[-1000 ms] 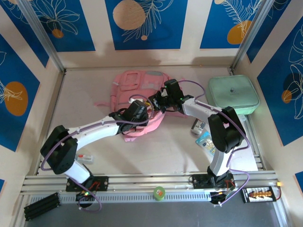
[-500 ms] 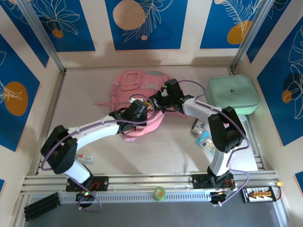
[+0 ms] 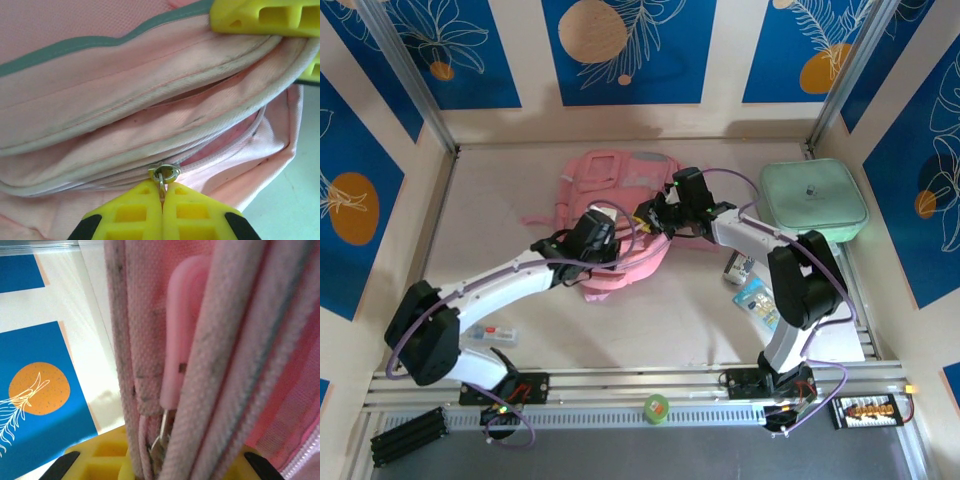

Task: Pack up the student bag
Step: Unzip the student bag at the center of the table.

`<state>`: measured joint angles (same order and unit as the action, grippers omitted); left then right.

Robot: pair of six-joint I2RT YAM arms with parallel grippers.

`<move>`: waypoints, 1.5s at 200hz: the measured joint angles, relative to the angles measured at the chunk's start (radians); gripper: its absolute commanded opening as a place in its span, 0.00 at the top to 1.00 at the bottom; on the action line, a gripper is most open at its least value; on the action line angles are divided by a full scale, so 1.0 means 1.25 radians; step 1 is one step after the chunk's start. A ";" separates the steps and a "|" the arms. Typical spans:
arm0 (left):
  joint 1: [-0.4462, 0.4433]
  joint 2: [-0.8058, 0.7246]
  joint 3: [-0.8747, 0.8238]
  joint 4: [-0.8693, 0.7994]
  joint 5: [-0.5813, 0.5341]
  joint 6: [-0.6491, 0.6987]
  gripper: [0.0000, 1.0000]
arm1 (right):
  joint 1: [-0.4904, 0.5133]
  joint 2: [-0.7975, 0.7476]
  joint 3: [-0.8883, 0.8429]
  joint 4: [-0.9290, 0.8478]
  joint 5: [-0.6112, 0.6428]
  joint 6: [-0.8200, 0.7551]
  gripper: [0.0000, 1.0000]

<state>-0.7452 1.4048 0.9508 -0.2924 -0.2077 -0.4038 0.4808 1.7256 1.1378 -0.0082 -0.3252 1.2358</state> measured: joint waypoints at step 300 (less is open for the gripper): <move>0.013 0.031 -0.016 0.059 0.287 0.223 1.00 | 0.118 -0.191 -0.138 -0.130 0.331 0.134 0.79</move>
<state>-0.7288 1.4441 0.9306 -0.2184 0.1509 -0.1253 0.6285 1.4872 0.9649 -0.1703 0.0891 1.4029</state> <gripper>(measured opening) 0.065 0.317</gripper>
